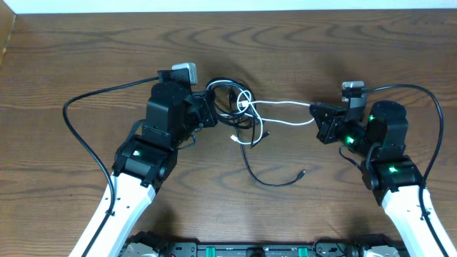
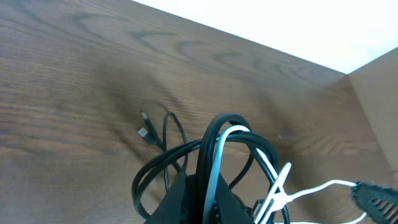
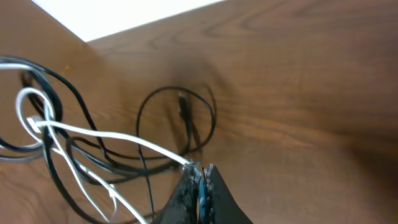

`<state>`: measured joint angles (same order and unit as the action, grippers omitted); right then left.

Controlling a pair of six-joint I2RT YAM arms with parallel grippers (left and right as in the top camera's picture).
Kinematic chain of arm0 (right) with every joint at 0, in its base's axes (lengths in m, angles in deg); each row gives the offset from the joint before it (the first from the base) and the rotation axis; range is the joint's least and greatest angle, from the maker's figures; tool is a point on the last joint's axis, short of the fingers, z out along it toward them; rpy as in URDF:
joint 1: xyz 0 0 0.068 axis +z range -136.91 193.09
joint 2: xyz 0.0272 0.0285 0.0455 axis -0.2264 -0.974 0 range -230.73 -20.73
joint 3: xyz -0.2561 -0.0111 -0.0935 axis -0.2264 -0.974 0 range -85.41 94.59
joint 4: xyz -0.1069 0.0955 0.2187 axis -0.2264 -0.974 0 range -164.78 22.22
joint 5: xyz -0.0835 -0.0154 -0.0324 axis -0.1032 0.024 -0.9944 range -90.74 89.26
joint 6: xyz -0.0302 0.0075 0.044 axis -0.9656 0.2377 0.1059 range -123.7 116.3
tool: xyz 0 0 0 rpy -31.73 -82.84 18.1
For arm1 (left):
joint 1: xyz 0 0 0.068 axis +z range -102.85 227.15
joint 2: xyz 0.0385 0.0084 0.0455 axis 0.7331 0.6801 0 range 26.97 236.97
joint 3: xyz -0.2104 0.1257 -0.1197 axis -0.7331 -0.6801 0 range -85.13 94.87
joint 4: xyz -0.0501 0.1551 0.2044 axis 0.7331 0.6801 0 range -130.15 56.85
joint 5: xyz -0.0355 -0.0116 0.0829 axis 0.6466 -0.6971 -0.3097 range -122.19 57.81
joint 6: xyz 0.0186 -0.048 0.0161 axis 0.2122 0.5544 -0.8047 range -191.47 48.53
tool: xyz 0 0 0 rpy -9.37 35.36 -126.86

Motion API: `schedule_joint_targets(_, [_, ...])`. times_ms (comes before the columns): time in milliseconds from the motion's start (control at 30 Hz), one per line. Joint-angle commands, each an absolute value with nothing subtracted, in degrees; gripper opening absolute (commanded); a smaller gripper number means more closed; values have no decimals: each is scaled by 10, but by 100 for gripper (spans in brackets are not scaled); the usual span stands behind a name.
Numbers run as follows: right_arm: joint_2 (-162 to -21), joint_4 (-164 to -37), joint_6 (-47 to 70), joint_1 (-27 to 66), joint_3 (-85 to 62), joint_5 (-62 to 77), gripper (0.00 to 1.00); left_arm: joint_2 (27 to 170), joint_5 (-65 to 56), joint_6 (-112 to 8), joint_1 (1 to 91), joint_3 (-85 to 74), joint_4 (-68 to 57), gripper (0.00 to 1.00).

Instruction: Untangle cables

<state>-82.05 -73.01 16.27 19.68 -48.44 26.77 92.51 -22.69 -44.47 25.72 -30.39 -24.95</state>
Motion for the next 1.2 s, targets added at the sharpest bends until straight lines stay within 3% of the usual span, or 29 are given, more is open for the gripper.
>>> schedule_joint_targets(0, [-815, -764, 120, 192, -481, 245, 1, 924, -201, -446, 260, -295, -271, 8])
schedule_joint_targets(600, [-815, -803, 91, 214, -481, 261, 2, 924, -120, -448, 260, -295, -334, 8])
schedule_joint_targets(700, [-815, -784, 18, 222, -482, 323, 13, 924, -118, -448, 260, -295, -335, 7])
schedule_joint_targets(867, [-823, -759, -144, 245, -482, 445, 57, 924, -113, -448, 259, -295, -335, 7])
schedule_joint_targets(967, [-844, -735, -156, 253, -481, 442, 64, 924, -92, -449, 259, -295, -339, 7])
schedule_joint_targets(1167, [-906, -661, -153, 263, -482, 449, 63, 924, -42, -461, 259, -295, -362, 7])
